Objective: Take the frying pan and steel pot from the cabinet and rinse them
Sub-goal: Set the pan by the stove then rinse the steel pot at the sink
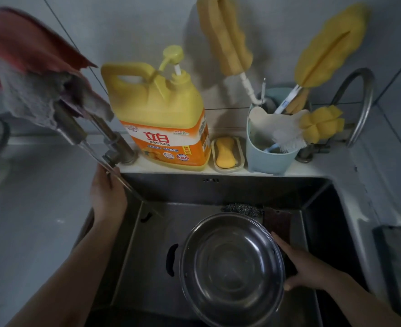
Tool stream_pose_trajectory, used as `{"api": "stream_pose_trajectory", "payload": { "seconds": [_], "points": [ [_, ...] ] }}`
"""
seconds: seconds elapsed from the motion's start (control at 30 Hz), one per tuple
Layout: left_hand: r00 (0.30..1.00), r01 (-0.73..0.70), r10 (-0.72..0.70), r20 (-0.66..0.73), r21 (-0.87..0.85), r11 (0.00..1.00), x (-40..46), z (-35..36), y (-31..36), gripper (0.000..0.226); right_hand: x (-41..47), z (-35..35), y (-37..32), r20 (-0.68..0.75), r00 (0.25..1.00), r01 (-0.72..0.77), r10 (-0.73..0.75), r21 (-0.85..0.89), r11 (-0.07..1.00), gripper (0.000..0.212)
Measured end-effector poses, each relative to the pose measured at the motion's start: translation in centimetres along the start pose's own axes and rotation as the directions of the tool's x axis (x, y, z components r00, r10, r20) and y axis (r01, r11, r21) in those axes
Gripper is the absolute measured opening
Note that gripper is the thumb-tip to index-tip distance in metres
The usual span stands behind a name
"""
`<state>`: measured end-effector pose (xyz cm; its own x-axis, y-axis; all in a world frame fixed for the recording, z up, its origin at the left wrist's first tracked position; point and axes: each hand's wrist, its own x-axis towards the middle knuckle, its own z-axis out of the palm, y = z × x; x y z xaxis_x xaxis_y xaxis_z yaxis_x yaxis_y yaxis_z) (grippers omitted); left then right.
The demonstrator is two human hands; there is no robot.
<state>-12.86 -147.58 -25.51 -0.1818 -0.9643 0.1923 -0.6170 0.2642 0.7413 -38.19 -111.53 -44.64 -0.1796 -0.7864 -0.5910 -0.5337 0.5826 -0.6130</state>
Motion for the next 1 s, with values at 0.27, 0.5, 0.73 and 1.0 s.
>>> {"api": "stream_pose_trajectory", "payload": {
  "seconds": [0.27, 0.5, 0.73, 1.0],
  "points": [
    [0.997, -0.013, 0.018, 0.069, -0.066, 0.998, -0.3, 1.3, 1.0, 0.034, -0.1, 0.2, 0.1, -0.018, 1.0, -0.011, 0.01, -0.004, 1.0, 0.137],
    [0.888, -0.094, 0.011, 0.46, 0.156, 0.983, -7.4, 3.5, -4.8, 0.094, -0.8, 0.2, -0.7, -0.036, 0.999, -0.012, 0.013, 0.026, 1.0, 0.136],
    [0.396, -0.625, -0.182, 0.9, 0.41, 0.665, -12.3, 6.0, -11.5, 0.136, -1.1, 0.5, -1.2, -0.036, 0.998, -0.048, 0.047, -0.029, 0.998, 0.152],
    [0.325, -0.673, 0.077, 0.943, 0.173, 0.719, -11.9, 8.2, -11.6, 0.139, -1.0, 2.0, -1.1, -0.113, 0.993, -0.054, 0.047, -0.058, 0.997, 0.161]
  ]
}}
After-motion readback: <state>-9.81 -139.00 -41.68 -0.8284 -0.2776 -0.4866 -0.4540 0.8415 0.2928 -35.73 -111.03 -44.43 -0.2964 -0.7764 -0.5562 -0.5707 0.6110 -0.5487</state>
